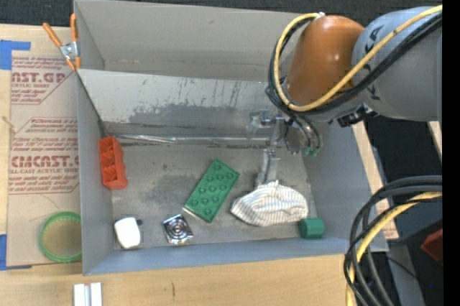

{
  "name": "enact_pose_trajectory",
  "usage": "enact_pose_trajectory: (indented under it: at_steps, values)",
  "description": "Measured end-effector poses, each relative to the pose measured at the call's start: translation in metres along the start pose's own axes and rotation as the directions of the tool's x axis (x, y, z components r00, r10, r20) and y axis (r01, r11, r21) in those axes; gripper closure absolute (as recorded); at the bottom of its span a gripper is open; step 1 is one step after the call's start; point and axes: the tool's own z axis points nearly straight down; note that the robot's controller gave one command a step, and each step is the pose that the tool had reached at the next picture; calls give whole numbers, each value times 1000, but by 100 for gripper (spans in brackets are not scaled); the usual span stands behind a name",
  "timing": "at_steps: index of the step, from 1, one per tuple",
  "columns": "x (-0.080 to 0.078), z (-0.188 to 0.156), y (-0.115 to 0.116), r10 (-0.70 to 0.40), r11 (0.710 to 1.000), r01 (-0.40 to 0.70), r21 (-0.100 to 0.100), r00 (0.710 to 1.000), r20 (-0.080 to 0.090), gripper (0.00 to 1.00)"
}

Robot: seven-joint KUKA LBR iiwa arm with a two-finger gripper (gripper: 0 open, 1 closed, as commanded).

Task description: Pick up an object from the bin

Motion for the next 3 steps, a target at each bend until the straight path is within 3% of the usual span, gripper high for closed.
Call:
enact_pose_trajectory:
  at_steps: [1,2,3]
  values:
    - [18,36,-23,-43,999,43,-1,999,9,0]
    - [40,82,-42,-128,992,128,1,992,0,0]
    - [45,90,-44,-139,990,139,0,990,2,0]
